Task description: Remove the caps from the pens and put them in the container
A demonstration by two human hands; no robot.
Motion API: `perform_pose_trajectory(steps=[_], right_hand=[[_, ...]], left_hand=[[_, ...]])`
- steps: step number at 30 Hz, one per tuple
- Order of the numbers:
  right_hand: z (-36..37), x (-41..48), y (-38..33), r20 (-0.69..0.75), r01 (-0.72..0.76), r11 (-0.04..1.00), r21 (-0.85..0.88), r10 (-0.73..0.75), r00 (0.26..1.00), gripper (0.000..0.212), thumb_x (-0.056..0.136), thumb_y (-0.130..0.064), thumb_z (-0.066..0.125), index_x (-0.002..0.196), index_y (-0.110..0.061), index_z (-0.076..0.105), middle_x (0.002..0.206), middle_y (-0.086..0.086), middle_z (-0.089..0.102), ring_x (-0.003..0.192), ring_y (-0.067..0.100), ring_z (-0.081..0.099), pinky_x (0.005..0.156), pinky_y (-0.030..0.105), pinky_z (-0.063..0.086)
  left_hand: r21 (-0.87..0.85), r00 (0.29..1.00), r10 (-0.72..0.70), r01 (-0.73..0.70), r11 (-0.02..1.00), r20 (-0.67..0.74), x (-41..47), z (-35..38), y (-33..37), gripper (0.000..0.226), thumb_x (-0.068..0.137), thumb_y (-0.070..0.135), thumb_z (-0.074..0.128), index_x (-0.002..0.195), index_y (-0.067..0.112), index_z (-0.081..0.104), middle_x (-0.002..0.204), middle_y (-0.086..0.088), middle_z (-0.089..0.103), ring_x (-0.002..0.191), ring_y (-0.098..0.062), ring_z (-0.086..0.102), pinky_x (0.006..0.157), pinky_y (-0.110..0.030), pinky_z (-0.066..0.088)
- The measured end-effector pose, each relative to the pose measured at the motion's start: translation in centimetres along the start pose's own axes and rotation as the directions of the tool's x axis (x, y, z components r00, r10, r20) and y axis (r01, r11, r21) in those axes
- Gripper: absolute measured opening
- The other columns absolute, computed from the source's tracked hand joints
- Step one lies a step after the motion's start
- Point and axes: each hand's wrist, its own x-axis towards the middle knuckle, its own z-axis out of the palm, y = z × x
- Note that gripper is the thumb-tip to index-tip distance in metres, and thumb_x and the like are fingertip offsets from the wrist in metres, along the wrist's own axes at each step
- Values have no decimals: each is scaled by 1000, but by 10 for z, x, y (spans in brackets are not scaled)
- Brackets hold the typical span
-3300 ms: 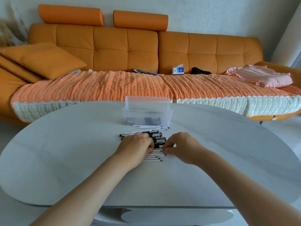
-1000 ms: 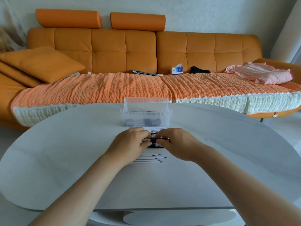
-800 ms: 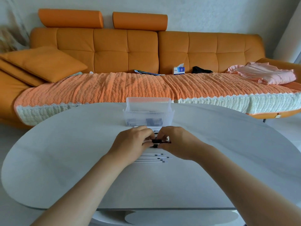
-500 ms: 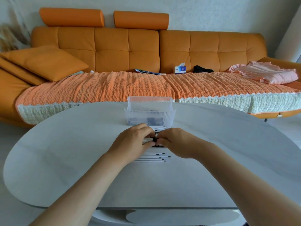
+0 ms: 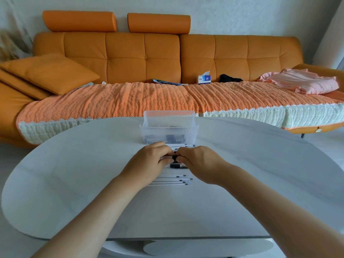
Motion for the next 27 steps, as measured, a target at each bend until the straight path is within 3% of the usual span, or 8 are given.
perform_pose_trajectory(steps=[4,7,9,11,14,19,23,27], right_hand=[[-3,0,3,58,-64,992,107,58,997,26,105,-35,38,98,-18,56,79,0,58,72,20,52,66,37,42],[0,-2,11,66,-103,989,110,97,993,17,103,-25,38,97,-17,52,86,0,56,77,20,53,72,40,46],[1,-5,20,68,-138,988,75,133,989,18,101,-19,39,102,-18,57,99,0,55,86,19,55,81,37,48],[1,-7,29,62,-186,980,73,182,981,22,101,-19,44,108,-22,64,109,-3,52,91,18,56,83,30,47],[-1,-10,39,38,-250,965,80,248,968,18,98,-24,56,109,-29,69,107,-7,54,90,14,57,79,25,44],[-4,-14,50,57,-350,927,137,345,937,14,85,-34,74,99,-32,72,95,-17,68,79,-1,58,66,16,44],[-2,-15,50,79,-353,925,141,345,935,11,84,-37,74,95,-33,72,94,-17,66,86,4,61,74,21,49],[-8,-15,47,71,-323,942,95,317,946,23,91,-39,65,114,-33,67,106,-15,65,91,6,58,82,25,49]], left_hand=[[36,1000,-14,14,999,17,2,1,0,9,88,24,70,96,25,69,88,14,57,79,-6,57,70,-32,49],[91,999,-46,43,995,29,4,2,-1,10,89,28,68,99,28,67,93,16,57,74,-4,53,67,-22,43],[130,997,-70,65,989,35,4,2,-3,11,90,30,66,101,30,66,97,19,56,69,1,51,64,-14,36],[147,996,-82,77,986,27,4,0,-4,10,90,31,63,101,33,64,97,20,55,69,4,49,64,-16,35],[185,995,-90,81,979,37,4,-2,-4,10,89,38,63,99,37,59,96,20,55,72,-2,50,65,-24,40],[207,992,-102,85,975,75,4,1,0,6,91,39,61,95,38,57,93,19,54,68,1,50,62,-23,39],[213,991,-99,77,974,95,4,5,4,4,92,38,60,96,38,58,96,22,57,70,5,49,64,-22,39],[218,990,-104,81,973,96,5,8,6,6,92,40,59,97,38,60,93,22,56,70,4,48,64,-24,37]])
